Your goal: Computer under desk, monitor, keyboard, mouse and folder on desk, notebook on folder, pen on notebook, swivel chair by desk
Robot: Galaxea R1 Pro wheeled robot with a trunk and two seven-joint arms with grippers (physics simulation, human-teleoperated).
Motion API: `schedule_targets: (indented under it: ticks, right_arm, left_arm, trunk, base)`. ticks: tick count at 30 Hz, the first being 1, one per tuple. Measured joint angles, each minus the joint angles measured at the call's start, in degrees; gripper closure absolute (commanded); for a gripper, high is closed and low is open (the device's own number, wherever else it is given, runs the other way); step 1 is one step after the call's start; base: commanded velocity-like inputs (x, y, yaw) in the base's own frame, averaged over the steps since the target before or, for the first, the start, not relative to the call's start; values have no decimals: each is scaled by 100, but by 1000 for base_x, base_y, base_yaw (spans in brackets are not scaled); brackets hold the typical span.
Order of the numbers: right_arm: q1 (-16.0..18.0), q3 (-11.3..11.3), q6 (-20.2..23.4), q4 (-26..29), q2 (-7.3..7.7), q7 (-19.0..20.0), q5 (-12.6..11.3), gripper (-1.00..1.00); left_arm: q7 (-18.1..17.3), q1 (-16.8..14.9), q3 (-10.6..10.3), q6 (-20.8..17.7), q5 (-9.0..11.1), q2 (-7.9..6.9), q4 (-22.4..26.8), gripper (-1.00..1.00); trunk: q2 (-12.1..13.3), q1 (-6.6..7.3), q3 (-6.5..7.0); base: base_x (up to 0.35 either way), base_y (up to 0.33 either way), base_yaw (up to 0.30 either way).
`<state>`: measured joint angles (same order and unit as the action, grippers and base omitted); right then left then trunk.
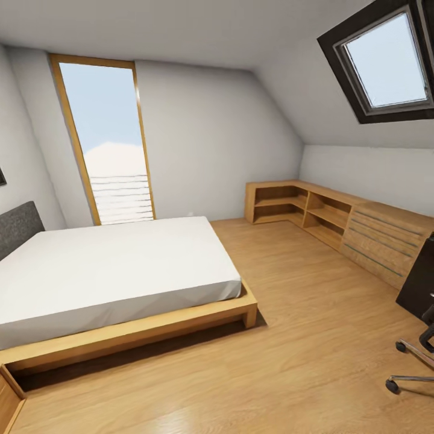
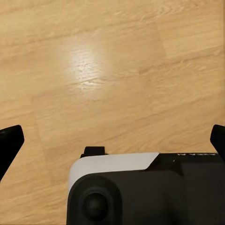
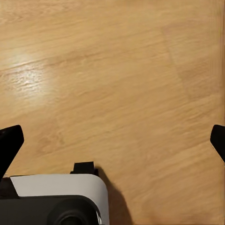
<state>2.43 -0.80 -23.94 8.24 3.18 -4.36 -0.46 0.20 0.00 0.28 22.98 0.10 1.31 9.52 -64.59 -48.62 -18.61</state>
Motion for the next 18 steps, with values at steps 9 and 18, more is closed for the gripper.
schedule_targets:
  ticks: [9,18]
  right_arm:
    - [7,38,-741,314,-80,3,1,-100]
    - [10,26,-754,1552,-240,6,-10,-100]
  left_arm:
    - [411,-4,50,-12,231,-11,380,-100]
    - [1811,3,59,-235,1040,-6,2085,-100]
  trunk:
    - [0,0,4]
    - [0,0,2]
  base:
    - [0,0,-5]
    - [0,0,-48]
